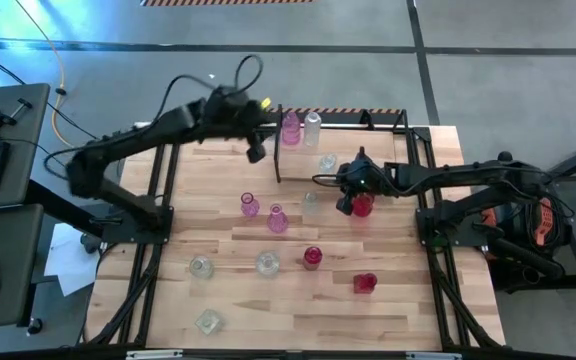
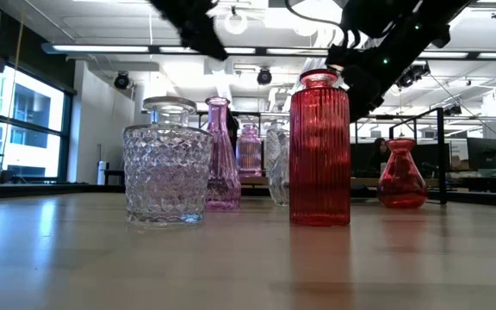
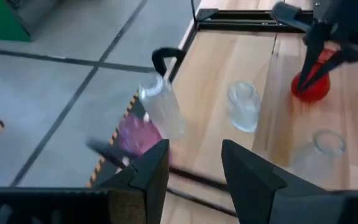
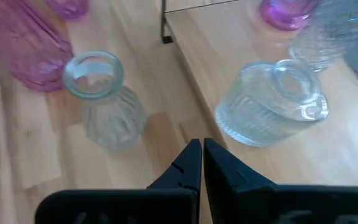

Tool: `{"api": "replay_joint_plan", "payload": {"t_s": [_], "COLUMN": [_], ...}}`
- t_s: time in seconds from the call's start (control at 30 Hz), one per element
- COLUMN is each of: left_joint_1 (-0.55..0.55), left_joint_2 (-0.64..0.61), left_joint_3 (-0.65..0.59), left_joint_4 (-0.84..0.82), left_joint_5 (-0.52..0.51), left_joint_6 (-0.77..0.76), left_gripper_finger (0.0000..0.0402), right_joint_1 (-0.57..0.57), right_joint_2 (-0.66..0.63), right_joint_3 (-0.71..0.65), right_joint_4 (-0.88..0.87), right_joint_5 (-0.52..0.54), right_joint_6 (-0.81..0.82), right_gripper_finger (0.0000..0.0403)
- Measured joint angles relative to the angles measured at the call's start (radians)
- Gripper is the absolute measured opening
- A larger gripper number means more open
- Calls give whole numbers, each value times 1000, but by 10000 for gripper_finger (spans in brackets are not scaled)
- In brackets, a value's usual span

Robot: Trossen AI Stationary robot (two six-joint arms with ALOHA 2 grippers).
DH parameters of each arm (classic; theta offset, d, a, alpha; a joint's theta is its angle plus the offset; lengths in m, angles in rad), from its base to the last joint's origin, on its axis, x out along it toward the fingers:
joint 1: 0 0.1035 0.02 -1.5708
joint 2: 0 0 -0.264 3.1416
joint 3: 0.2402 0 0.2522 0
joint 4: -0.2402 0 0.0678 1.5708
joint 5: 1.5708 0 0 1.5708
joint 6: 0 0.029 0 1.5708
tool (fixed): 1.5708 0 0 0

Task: Sort vases onto shelf
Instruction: Align the transparent vase with the other transparent vase on the shelf

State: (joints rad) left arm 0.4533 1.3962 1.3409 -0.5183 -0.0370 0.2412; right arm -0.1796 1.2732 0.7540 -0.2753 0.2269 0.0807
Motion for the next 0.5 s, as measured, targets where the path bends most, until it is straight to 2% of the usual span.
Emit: {"api": "replay_joint_plan", "payload": {"t_s": [0.13, 0.27, 0.33, 0.5], "left_joint_1": [1, -9, -19, -42], "left_joint_2": [-154, -289, -337, -412], "left_joint_3": [-239, -451, -554, -748], "left_joint_4": [154, 325, 446, 687], "left_joint_5": [-12, -88, -106, -105], "left_joint_6": [-72, -159, -204, -255], "left_gripper_finger": [140, 140, 140, 140], "right_joint_1": [-20, -68, -97, -155], "right_joint_2": [0, 0, 0, 0], "right_joint_3": [0, 0, 0, 0], "right_joint_4": [30, 34, 41, 71], "right_joint_5": [-48, -132, -178, -188], "right_joint_6": [-14, -18, -15, 8], "right_gripper_finger": [0, 0, 0, 0]}}
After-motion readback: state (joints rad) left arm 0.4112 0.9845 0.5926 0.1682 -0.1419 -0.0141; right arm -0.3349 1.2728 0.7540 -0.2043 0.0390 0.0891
